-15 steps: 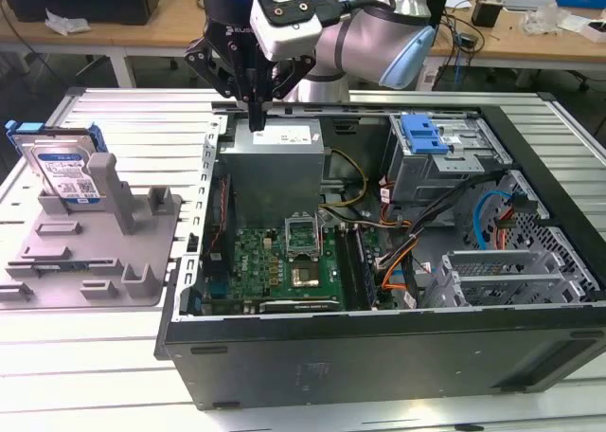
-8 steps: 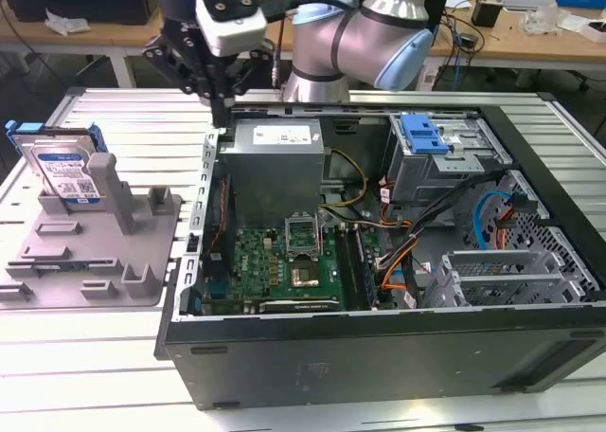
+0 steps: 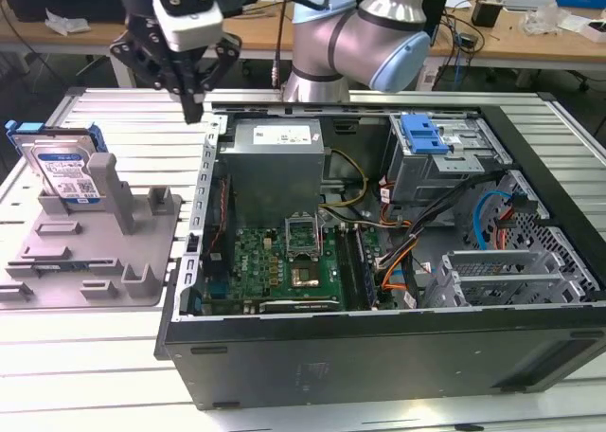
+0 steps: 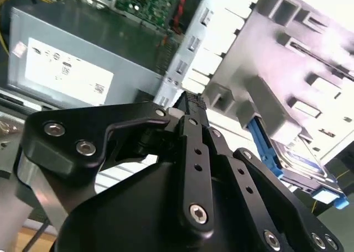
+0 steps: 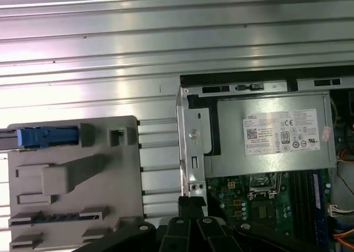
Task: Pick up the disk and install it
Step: 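Reach for the disk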
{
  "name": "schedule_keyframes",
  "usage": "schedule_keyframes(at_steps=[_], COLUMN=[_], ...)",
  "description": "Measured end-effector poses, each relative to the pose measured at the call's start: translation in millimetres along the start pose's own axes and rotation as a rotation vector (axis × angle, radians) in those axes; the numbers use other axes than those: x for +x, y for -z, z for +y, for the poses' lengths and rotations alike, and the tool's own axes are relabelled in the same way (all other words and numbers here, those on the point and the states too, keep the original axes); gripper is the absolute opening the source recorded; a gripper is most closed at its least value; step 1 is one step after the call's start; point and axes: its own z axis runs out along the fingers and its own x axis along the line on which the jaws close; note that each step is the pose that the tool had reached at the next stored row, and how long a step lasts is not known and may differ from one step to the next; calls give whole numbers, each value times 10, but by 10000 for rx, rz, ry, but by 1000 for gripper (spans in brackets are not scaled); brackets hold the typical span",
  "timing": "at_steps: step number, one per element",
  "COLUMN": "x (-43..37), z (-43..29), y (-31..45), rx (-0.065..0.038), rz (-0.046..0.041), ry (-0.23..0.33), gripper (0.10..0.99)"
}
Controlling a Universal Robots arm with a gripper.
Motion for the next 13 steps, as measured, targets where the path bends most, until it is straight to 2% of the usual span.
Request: schedule_keyframes(at_steps=[4,5,6,8,9,11,13], x=[148,210,308,436,532,664,746], z=[34,52,83,125,156,199,226], y=[2,2,3,3,4,4,5], rx=[0,1,1,1,2,3,4], rz=[0,0,0,-1,0,0,-1], ry=[0,1,-1,0,3,2,0], gripper=[106,106,106,106,106,106,106])
